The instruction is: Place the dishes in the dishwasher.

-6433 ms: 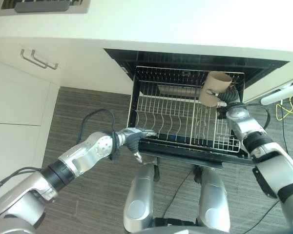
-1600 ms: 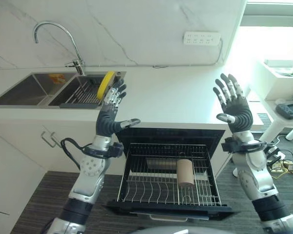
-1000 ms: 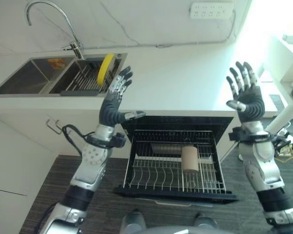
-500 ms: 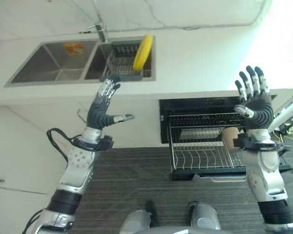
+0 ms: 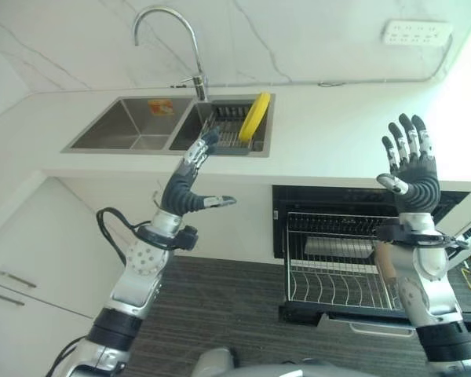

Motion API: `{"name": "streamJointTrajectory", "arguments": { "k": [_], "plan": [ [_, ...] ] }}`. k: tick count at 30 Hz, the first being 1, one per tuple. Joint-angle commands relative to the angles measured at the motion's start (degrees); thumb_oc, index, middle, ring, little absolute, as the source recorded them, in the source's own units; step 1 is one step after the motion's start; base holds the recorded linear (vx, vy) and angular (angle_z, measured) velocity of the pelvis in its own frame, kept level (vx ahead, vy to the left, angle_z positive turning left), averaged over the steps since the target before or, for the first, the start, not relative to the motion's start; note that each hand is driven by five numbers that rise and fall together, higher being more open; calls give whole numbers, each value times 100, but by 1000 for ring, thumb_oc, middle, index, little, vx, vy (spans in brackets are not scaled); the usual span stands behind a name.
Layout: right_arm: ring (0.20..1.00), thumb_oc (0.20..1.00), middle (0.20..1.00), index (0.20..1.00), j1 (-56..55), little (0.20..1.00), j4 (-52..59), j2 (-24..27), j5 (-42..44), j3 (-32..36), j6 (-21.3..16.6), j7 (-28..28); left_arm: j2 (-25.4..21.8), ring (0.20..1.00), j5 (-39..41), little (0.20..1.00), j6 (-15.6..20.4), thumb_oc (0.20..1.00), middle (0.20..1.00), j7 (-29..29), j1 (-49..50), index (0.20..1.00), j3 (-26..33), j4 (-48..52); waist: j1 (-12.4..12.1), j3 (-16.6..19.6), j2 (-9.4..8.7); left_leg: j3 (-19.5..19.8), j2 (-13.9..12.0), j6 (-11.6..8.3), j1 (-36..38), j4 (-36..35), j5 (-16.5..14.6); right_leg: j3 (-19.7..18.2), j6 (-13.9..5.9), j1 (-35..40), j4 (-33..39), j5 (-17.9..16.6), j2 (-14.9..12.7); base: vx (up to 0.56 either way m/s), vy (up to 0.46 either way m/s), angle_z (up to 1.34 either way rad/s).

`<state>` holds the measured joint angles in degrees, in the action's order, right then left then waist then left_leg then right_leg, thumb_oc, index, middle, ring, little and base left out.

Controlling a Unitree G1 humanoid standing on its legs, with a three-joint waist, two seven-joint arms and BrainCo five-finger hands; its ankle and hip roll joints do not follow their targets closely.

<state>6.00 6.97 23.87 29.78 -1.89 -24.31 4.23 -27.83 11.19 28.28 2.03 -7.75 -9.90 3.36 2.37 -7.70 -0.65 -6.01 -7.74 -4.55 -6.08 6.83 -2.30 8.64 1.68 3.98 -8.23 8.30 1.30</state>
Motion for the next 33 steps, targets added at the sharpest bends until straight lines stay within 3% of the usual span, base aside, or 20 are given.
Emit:
{"name": "streamJointTrajectory", "arguments": {
  "k": [1, 4, 7, 9, 10, 12, 14, 15, 19, 21, 22, 25, 27, 30, 33],
  "plan": [
    [1000, 1000, 1000, 1000, 342, 1000, 225, 158, -65, 160, -108, 2, 42, 1000, 254, 1000, 380, 1000, 1000, 14, -292, 1000, 240, -13, -86, 21, 124, -264, -321, -337, 350, -645, 907, 29, -602, 315, 412, -46, -272, 197, 282, -37],
    [1000, 1000, 1000, 1000, 280, 1000, 229, 272, -1, 253, -57, 14, 66, 1000, 255, 1000, 452, 1000, 1000, 123, -217, 1000, 249, -17, -48, 57, 219, -268, -549, -428, 459, -923, 1007, 72, -653, 324, 399, -18, -421, 144, 355, -31],
    [1000, 1000, 1000, 1000, 307, 1000, 222, 338, 4, 318, -38, 50, 29, 1000, 344, 1000, 489, 1000, 1000, 166, -154, 1000, 307, 7, -6, 90, 314, -135, -563, -458, 699, -912, 744, 25, -782, 240, 269, -22, -691, 147, 467, -23],
    [1000, 1000, 1000, 1000, 317, 1000, 198, 373, 3, 370, -70, 98, -8, 1000, 354, 1000, 497, 1000, 1000, 187, -160, 1000, 318, 2, 75, 109, 388, -321, -557, -477, 836, -910, 646, 52, -918, 193, 184, -60, -889, 136, 494, -41],
    [1000, 1000, 1000, 1000, 256, 1000, 196, 360, 47, 460, -58, 92, -28, 1000, 332, 1000, 452, 1000, 1000, 169, -242, 1000, 228, -57, 142, 143, 399, -456, -452, -450, 924, -951, 590, 94, -1119, 206, 181, -170, -1085, 133, 516, -12],
    [1000, 1000, 1000, 1000, 181, 1000, 308, 342, 44, 552, -29, 79, -89, 1000, 298, 1000, 337, 1000, 1000, 138, -359, 1000, 191, 8, 135, 142, 365, -290, -159, -277, 983, -959, 414, -4, -1302, 139, 132, -299, -1324, 109, 414, -9],
    [1000, 1000, 1000, 1000, 117, 1000, 452, 227, -49, 596, 35, 66, -156, 1000, 287, 1000, 238, 1000, 1000, 136, -338, 1000, 302, 31, 110, 164, 302, -258, 143, -54, 1047, -938, 232, -51, -1373, -20, 11, -584, -1613, 82, 354, -8],
    [1000, 1000, 1000, 1000, 110, 1000, 459, 215, -50, 595, 38, 64, -165, 1000, 290, 1000, 236, 1000, 1000, 136, -334, 1000, 306, 29, 102, 169, 290, -264, 165, -37, 1048, -937, 220, -57, -1380, -28, 12, -599, -1634, 63, 343, -26],
    [1000, 1000, 1000, 1000, 261, 1000, 450, -1, -140, 423, 208, 42, -287, 1000, 239, 1000, 45, 1000, 1000, 135, -178, 1000, 520, 126, -163, 248, 199, -656, 468, 213, 1147, -978, 76, 418, -1407, -105, 39, -964, -1892, 19, 315, -56],
    [1000, 1000, 1000, 1000, 285, 1000, 364, -27, -114, 384, 167, 16, -310, 1000, 231, 1000, 0, 1000, 1000, 123, -123, 1000, 576, 164, -268, 252, 167, -872, 476, 293, 1134, -947, 39, 704, -1378, -111, -191, -936, -1856, -28, 214, -68],
    [1000, 1000, 1000, 1000, 279, 1000, 325, -26, -117, 357, 152, 48, -305, 1000, 208, 1000, -10, 1000, 1000, 114, -118, 1000, 562, 167, -263, 229, 138, -898, 510, 370, 1165, -946, -30, 628, -1362, -131, -357, -806, -1722, -11, 176, -49],
    [1000, 1000, 1000, 1000, 61, 1000, 289, 133, -102, 506, 176, 105, -251, 1000, 275, 1000, -59, 1000, 1000, 213, -265, 1000, 422, 151, -82, 266, 65, -490, 715, 512, 1042, -865, -24, -121, -1185, -331, -433, -512, -935, 76, 150, 2],
    [1000, 1000, 1000, 1000, -29, 1000, 165, 158, -24, 589, 60, 74, -141, 1000, 216, 1000, -118, 1000, 1000, 164, -297, 1000, 372, 122, -10, 266, -5, -285, 850, 527, 1048, -782, -87, -224, -1065, -338, -47, -471, -736, 148, 27, 81],
    [1000, 1000, 1000, 1000, -113, 1000, 168, 145, 31, 641, 29, 97, -16, 1000, 130, 1000, -149, 1000, 1000, 202, -295, 1000, 308, 93, 121, 249, -34, -155, 985, 552, 1105, -734, -158, -563, -1074, -354, 362, -697, -601, 173, -72, 19],
    [1000, 1000, 1000, 1000, -44, 1000, 178, 79, -6, 584, 56, 208, -26, 1000, 39, 1000, -75, 1000, 1000, 272, -194, 1000, 344, 121, 206, 180, -6, -192, 1012, 554, 1272, -705, -317, -564, -1224, -618, 656, -1165, -659, 286, -190, 32]
  ]
}}
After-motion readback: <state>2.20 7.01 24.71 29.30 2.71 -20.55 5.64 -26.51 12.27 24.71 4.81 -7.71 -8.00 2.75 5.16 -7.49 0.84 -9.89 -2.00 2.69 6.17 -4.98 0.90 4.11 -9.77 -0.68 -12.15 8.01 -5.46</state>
